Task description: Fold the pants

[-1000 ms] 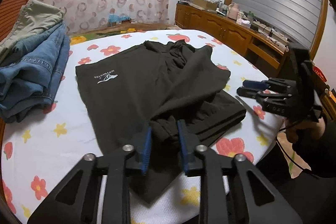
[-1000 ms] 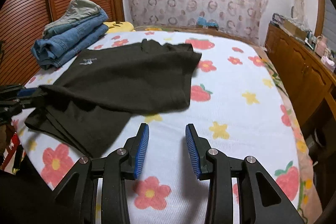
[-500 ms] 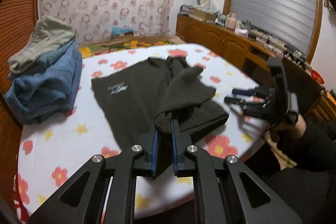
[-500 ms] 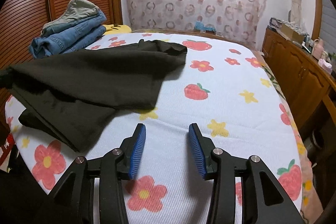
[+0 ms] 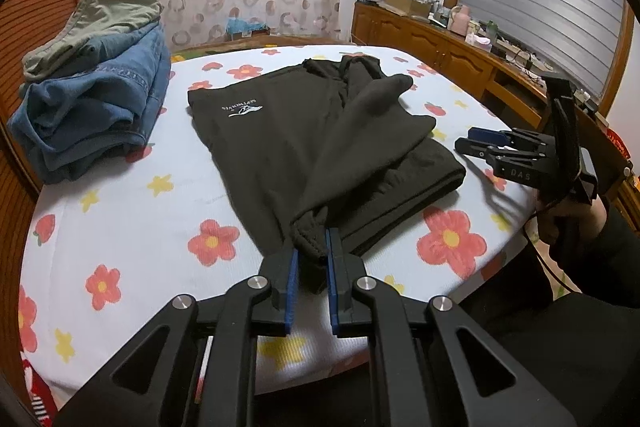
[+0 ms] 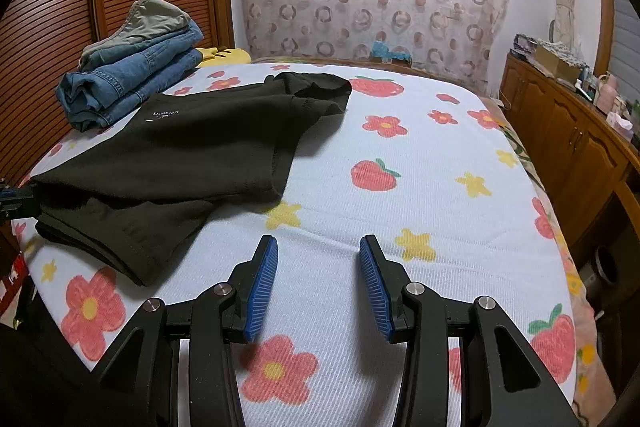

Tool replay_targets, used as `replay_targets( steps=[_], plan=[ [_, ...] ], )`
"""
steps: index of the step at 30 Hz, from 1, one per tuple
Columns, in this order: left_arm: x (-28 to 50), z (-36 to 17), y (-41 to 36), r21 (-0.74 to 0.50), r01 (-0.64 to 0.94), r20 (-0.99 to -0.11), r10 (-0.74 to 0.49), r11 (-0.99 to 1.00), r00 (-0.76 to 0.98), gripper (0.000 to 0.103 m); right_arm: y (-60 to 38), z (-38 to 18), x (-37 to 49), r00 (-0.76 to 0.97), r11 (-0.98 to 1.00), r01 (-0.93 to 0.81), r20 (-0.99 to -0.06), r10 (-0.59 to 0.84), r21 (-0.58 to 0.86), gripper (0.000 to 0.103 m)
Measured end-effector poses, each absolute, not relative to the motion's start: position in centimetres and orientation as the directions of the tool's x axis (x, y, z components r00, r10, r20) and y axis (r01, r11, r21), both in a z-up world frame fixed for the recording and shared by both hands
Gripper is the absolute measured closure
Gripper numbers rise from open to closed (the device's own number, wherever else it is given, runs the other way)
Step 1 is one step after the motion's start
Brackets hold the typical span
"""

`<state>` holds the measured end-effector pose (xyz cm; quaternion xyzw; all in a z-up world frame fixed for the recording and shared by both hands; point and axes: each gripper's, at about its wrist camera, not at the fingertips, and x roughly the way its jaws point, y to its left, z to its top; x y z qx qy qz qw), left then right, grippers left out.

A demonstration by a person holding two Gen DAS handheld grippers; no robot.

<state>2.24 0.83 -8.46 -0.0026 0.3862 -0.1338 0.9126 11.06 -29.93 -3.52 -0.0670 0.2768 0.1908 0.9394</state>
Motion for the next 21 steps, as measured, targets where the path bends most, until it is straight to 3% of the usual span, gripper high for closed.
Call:
replay_targets(
  steps=[5, 10, 15, 21],
  plan=[
    [2.1, -7.6, 1.1, -0.109, 0.23, -0.693, -0.24, 0.967, 0.68, 0.082, -30.0, -3.5, 11.0, 0.773, 0.917, -0.398, -0.545, 0.326, -0.017, 0.058],
    [1.8, -6.2, 1.2, -0.084, 0.234, -0.671, -0.228, 0.969, 0.705, 0.055, -30.2, -3.5, 11.1, 0.768, 0.915, -0.404, -0.549, 0.33, -0.017, 0.058],
    [3.0, -6.0, 1.4, -0.069, 0.232, -0.674, -0.217, 0.97, 0.706, 0.055, -29.9, -3.0, 11.4, 0.751, 0.912, -0.41, -0.573, 0.329, -0.013, 0.058],
    [5.5, -6.8, 1.4, -0.068, 0.223, -0.683, -0.209, 0.972, 0.699, 0.055, -30.0, -1.4, 11.1, 0.759, 0.901, -0.435, -0.537, 0.367, 0.001, 0.058]
  ],
)
